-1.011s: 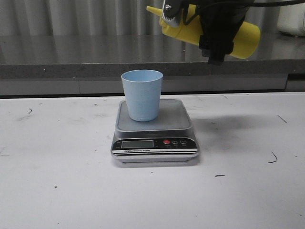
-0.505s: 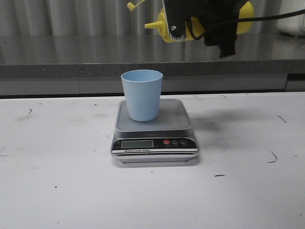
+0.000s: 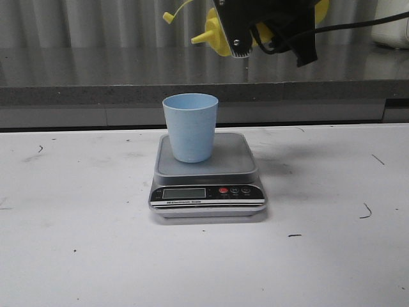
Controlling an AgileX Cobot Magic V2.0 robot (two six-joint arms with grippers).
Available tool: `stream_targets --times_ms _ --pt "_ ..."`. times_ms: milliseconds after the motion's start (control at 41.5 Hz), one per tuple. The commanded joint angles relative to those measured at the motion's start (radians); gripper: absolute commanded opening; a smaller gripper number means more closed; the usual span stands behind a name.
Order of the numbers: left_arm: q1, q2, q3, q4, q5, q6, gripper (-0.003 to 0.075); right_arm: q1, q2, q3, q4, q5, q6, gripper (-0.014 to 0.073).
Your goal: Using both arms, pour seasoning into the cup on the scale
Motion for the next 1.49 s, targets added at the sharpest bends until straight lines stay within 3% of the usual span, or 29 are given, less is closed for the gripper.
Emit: stream_targets --times_ms 0,409,674,915,1203,1372,1468 --pt "0.004 -0.006 -0.027 0.001 -0.051 -0.003 0.0427 -0.001 -0.057 -0.044 -0.063 0.044 -0.007 0.0342" --pt "0.004 -0.006 -0.027 0.001 -0.051 -0.003 0.0427 -0.001 -0.057 -0.044 -0.030 0.048 0.017 0.0342" --pt "0.004 -0.006 -0.027 0.001 -0.051 -0.003 0.0427 -0.001 -0.059 -0.044 0.021 0.067 0.318 0.0342" --pt "0.004 -0.006 -0.027 0.001 -0.051 -0.003 0.0427 -0.001 -0.069 -0.044 0.241 0.155 0.562 0.0342" --pt "0.004 -0.006 -0.027 0.001 -0.051 -0.003 0.0427 -0.031 -0.158 -0.027 0.532 0.144 0.575 0.0342" --pt "0.004 -0.006 -0.027 0.001 -0.051 -0.003 0.0427 -0.125 -0.258 0.086 0.650 0.022 0.639 0.0342" --pt "0.004 -0.006 -0.027 0.001 -0.051 -0.003 0.0427 -0.213 -0.313 0.188 0.652 -0.168 0.732 0.0342"
